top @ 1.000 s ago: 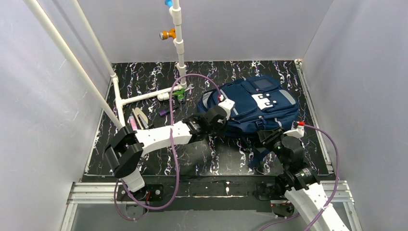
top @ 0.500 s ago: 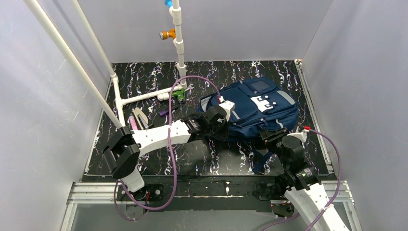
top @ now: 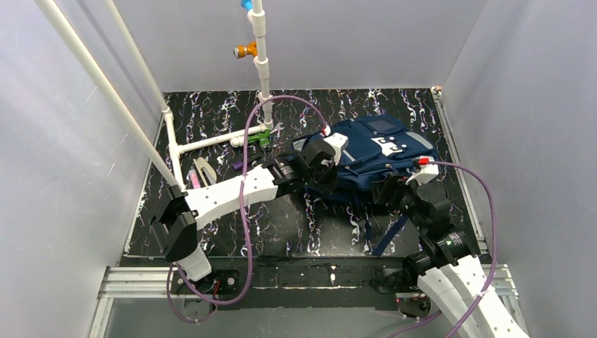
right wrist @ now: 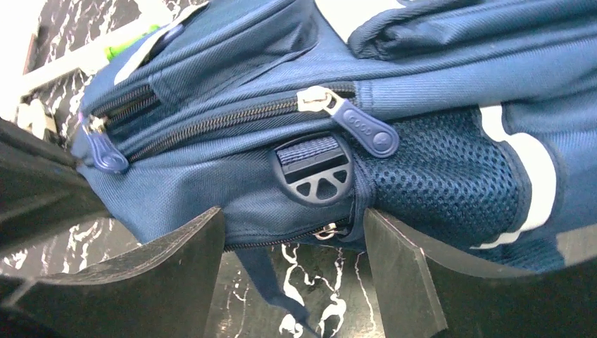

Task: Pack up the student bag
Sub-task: Zip the student bag at the center of the board.

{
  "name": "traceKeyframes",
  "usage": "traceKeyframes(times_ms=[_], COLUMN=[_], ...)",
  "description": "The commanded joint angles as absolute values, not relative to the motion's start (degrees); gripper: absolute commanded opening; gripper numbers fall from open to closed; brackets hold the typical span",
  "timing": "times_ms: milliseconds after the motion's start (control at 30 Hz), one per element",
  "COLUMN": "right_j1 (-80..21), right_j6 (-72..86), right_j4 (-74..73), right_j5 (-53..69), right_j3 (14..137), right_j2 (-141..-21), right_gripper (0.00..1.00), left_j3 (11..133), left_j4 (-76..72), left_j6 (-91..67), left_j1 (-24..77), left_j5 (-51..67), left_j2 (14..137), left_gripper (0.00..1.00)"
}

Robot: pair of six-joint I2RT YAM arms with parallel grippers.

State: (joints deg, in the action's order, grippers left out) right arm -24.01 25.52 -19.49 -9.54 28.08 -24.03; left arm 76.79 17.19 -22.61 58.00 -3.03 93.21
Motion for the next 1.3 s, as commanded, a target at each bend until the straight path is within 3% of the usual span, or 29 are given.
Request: traceKeyframes(times_ms=[0, 167, 367, 700, 1033, 1167, 1267], right_j1=[-23.91, -23.91, -23.91, -23.91, -23.91, -23.91, -23.91], right_j6=[14.16, 7.26, 5.18, 11.07, 11.29, 11.69, 14.21], right_j4=[-14.13, -16.71, -15.53, -20.07, -16.73, -15.15, -14.60], right_j5=[-4.05, 2.62, 7.73, -5.84, -5.52, -4.61, -4.52], right_j3=[31.81, 34.58, 34.99, 36.42, 33.58, 32.38, 31.40], right_j2=[-26.34, -27.35, -29.47, -30.83, -30.40, -32.30, -31.19], right_gripper=[0.79, 0.77, 0.62, 0.69, 0.70, 0.68, 0.59], left_j3=[85.61, 88.46, 90.76, 93.44, 94.13, 94.06, 94.41], left_j4=[13.63, 14.31, 14.50, 15.18, 15.32, 15.38, 15.51], left_j6=[-22.34, -21.52, -21.39, -21.14, -21.52, -21.71, -21.54], left_j1=[56.94, 55.99, 55.37, 54.80, 54.67, 54.67, 54.66], left_j5=[-2.01, -2.23, -1.56, -1.54, -0.75, -0.90, -1.14], left_j2=[86.29, 86.84, 87.05, 87.67, 88.05, 87.77, 87.72], left_gripper=[0.00, 0.00, 0.00, 0.00, 0.00, 0.00, 0.00])
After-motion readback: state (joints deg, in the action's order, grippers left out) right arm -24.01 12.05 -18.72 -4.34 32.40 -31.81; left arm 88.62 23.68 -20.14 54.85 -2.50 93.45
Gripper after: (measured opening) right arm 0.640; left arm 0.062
